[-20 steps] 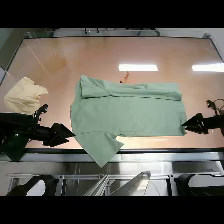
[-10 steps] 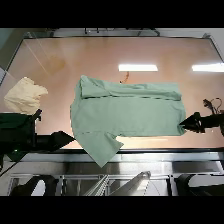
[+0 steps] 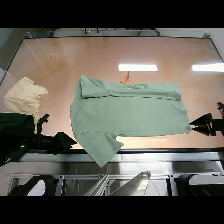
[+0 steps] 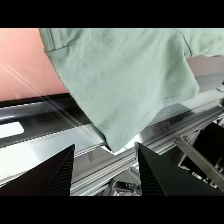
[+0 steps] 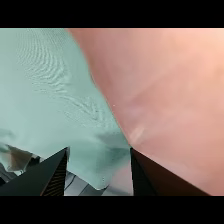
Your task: Fold the shirts.
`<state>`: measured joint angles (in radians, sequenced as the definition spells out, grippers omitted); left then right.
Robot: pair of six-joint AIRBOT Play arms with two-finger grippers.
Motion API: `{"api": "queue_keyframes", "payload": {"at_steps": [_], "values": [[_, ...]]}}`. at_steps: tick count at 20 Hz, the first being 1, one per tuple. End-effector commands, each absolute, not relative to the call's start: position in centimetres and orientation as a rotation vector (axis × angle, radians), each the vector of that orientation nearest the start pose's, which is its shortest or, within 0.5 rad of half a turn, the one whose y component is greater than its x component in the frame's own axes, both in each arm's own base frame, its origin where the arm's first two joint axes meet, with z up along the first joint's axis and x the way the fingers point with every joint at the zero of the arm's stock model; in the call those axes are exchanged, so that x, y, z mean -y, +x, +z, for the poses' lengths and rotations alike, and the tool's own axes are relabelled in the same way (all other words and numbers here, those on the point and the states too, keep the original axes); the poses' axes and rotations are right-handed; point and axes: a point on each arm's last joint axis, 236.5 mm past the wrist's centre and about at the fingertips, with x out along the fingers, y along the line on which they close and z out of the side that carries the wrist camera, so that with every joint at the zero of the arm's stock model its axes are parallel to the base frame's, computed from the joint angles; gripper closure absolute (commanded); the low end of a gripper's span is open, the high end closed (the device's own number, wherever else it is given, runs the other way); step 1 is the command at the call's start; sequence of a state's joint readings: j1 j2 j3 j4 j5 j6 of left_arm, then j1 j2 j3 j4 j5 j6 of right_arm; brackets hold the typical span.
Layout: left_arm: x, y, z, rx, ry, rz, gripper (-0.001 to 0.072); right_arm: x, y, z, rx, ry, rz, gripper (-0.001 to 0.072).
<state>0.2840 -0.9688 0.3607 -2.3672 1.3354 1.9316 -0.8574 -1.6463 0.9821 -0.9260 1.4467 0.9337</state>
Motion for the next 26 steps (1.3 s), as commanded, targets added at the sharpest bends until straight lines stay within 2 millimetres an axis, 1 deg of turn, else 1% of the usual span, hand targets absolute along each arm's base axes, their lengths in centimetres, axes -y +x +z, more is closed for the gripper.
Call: {"api": "queue_keyframes", "payload": {"at_steps": [1,3,5,6,8,9,12,14,16,18,19,21,23,25,26], "values": [[12.9,17.0,-6.8,-1.613,-0.881,-0.509,0.0294,11.7,27.9,-8.0,-1.393,0.996,0.272,0.0237],[13.0,16.9,-7.1,-1.618,-0.875,-0.526,0.0294,12.6,27.9,-7.4,-1.372,0.981,0.252,0.0237],[13.0,16.8,-7.1,-1.622,-0.873,-0.531,0.0294,12.5,27.0,-8.0,-1.409,0.964,0.245,0.0236],[13.0,16.9,-7.0,-1.615,-0.868,-0.532,0.0294,12.4,27.1,-8.0,-1.407,0.968,0.252,0.0236],[12.9,17.2,-6.5,-1.577,-0.841,-0.534,0.0294,12.0,28.3,-6.8,-1.334,1.002,0.297,0.0236],[12.8,17.3,-6.2,-1.558,-0.824,-0.536,0.0294,12.2,28.2,-6.8,-1.333,1.009,0.286,0.0236],[12.6,17.7,-5.1,-1.486,-0.766,-0.542,0.0293,13.6,26.5,-8.7,-1.417,0.957,0.195,0.0236],[12.5,18.0,-4.3,-1.437,-0.733,-0.546,0.0293,13.7,26.3,-9.6,-1.427,0.956,0.177,0.0236],[12.5,18.2,-3.6,-1.393,-0.705,-0.550,0.0294,13.1,25.8,-10.6,-1.449,0.987,0.187,0.0236],[12.4,18.3,-3.0,-1.367,-0.703,-0.534,0.0294,12.1,25.3,-11.7,-1.483,1.022,0.213,0.0236],[12.4,18.4,-2.8,-1.357,-0.702,-0.529,0.0294,11.4,25.2,-12.1,-1.486,1.034,0.240,0.0236],[12.4,18.4,-2.6,-1.346,-0.696,-0.527,0.0293,10.1,25.8,-12.4,-1.471,1.066,0.285,0.0237],[12.4,18.4,-2.8,-1.360,-0.708,-0.524,0.0294,9.0,26.4,-12.6,-1.470,1.088,0.316,0.0237],[12.5,18.2,-3.5,-1.403,-0.738,-0.521,0.0294,8.1,26.6,-12.8,-1.485,1.084,0.342,0.0239],[12.5,18.1,-3.9,-1.431,-0.757,-0.520,0.0294,7.9,26.7,-12.8,-1.490,1.076,0.350,0.0290]]}}
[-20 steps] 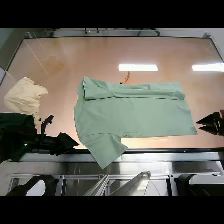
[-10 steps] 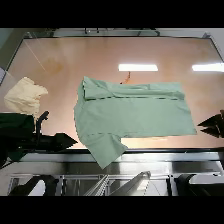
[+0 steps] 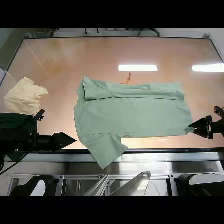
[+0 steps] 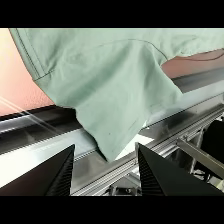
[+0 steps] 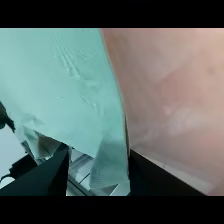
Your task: Fold the shirts.
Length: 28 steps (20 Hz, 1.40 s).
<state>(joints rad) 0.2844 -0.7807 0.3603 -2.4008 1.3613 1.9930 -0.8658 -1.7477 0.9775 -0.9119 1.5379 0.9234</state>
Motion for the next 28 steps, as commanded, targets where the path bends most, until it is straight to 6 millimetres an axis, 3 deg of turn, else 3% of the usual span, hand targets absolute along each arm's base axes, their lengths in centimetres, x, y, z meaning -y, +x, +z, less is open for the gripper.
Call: {"api": "queue_keyframes", "payload": {"at_steps": [1,2,4,5,6,7,10,14,15,16,17,18,22,23,25,28], "values": [[12.6,17.8,-4.3,-1.467,-0.778,-0.522,0.0295,7.9,26.7,-12.8,-1.488,1.074,0.350,0.0400],[12.8,17.5,-4.7,-1.502,-0.799,-0.525,0.0295,7.9,26.7,-12.8,-1.487,1.074,0.349,0.0438],[13.0,16.9,-5.6,-1.566,-0.834,-0.534,0.0296,8.1,26.8,-12.7,-1.485,1.072,0.346,0.0642],[13.0,16.7,-6.0,-1.593,-0.850,-0.533,0.0295,8.1,26.8,-12.7,-1.485,1.072,0.347,0.0691],[13.1,16.6,-6.4,-1.607,-0.852,-0.545,0.0323,8.1,26.8,-12.8,-1.485,1.071,0.345,0.0691],[13.0,16.6,-6.9,-1.618,-0.855,-0.547,0.0410,8.1,26.8,-12.8,-1.485,1.071,0.345,0.0691],[13.0,17.8,-8.4,-1.609,-0.893,-0.490,0.0414,8.1,26.8,-12.8,-1.484,1.071,0.344,0.0691],[14.8,19.7,-11.0,-1.590,-0.892,-0.432,0.0412,8.0,26.9,-12.6,-1.478,1.079,0.349,0.0691],[15.3,19.7,-11.6,-1.599,-0.893,-0.424,0.0368,8.0,26.9,-12.6,-1.478,1.079,0.350,0.0691],[16.1,19.7,-12.2,-1.610,-0.895,-0.419,0.0147,7.9,27.0,-12.5,-1.477,1.081,0.353,0.0691],[16.7,19.8,-12.6,-1.614,-0.904,-0.414,0.0004,7.9,26.9,-12.5,-1.477,1.082,0.355,0.0691],[17.3,20.1,-12.6,-1.621,-0.887,-0.429,0.0046,7.9,26.9,-12.5,-1.478,1.081,0.355,0.0691],[19.4,22.6,-11.8,-1.602,-0.807,-0.476,0.0048,7.7,26.8,-12.3,-1.481,1.084,0.368,0.0691],[20.0,23.1,-11.3,-1.595,-0.791,-0.500,0.0143,7.7,26.8,-12.2,-1.482,1.086,0.373,0.0691],[21.0,23.5,-9.8,-1.590,-0.769,-0.568,0.0706,7.6,26.8,-11.7,-1.476,1.081,0.378,0.0691],[22.0,23.0,-6.3,-1.611,-0.762,-0.703,0.0691,7.4,26.8,-9.6,-1.464,1.073,0.412,0.0692]]}}
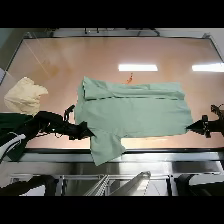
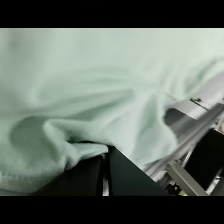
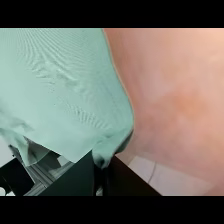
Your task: Fold the shirts.
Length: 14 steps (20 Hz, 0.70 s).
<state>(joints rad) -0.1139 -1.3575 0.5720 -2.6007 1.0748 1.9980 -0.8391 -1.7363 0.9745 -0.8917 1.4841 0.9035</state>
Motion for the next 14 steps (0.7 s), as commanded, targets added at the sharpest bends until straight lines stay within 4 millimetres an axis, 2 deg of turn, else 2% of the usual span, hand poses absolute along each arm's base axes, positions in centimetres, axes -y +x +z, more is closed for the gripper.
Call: {"api": "queue_keyframes", "payload": {"at_steps": [1,3,6,8,11,13,14], "values": [[21.9,22.8,-4.9,-1.602,-0.761,-0.740,0.0691,7.4,26.7,-8.6,-1.461,1.068,0.433,0.0692],[20.4,22.5,-2.9,-1.562,-0.762,-0.758,0.0691,8.1,26.6,-6.7,-1.445,1.071,0.424,0.0692],[16.3,20.8,-2.3,-1.551,-0.798,-0.671,0.0692,9.6,24.9,-6.4,-1.500,1.067,0.302,0.0692],[14.6,19.4,-2.5,-1.549,-0.850,-0.625,0.0692,9.1,24.0,-6.4,-1.526,1.065,0.297,0.0692],[13.5,17.7,-2.3,-1.533,-0.887,-0.605,0.0693,7.2,21.7,-6.8,-1.594,1.106,0.299,0.0692],[12.6,16.9,-2.3,-1.537,-0.856,-0.584,0.0693,7.1,19.8,-7.5,-1.666,1.088,0.238,0.0692],[12.4,16.9,-1.9,-1.526,-0.865,-0.574,0.0693,7.1,19.9,-7.3,-1.659,1.086,0.233,0.0692]]}}
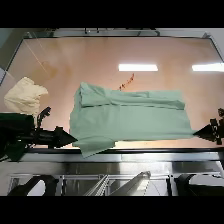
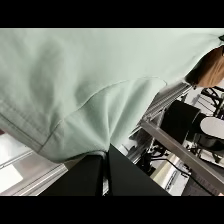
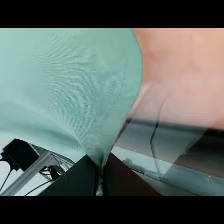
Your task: Fold the shirts.
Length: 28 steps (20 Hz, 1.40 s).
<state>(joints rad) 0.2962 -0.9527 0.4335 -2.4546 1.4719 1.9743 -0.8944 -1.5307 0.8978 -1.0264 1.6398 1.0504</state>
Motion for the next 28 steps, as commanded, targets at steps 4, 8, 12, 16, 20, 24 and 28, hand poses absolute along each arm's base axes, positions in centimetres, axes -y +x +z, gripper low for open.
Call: {"api": "queue_keyframes", "payload": {"at_steps": [4,8,12,16,20,24,28], "values": [[11.0,20.3,0.4,-1.425,-0.799,-0.561,0.0693,6.1,24.9,-3.9,-1.414,1.155,0.352,0.0692],[8.8,26.8,2.7,-1.383,-0.763,-0.563,0.0693,5.3,33.2,0.7,-1.042,1.131,0.491,0.0692],[8.7,34.2,2.1,-1.411,-0.702,-0.618,0.0693,4.2,38.9,-2.3,-0.986,0.972,0.381,0.0692],[8.7,42.0,-0.2,-1.422,-0.677,-0.636,0.0693,3.3,42.1,-6.4,-0.978,0.933,0.315,0.0692],[8.5,46.1,-3.7,-1.458,-0.665,-0.671,0.0693,2.7,41.9,-10.4,-1.036,0.929,0.315,0.0692],[8.8,46.9,-7.0,-1.525,-0.667,-0.705,0.0694,2.8,41.9,-11.1,-1.037,0.905,0.319,0.0692],[10.1,46.6,-8.4,-1.577,-0.665,-0.752,0.0678,2.5,41.7,-10.9,-1.042,0.906,0.335,0.0692]]}}
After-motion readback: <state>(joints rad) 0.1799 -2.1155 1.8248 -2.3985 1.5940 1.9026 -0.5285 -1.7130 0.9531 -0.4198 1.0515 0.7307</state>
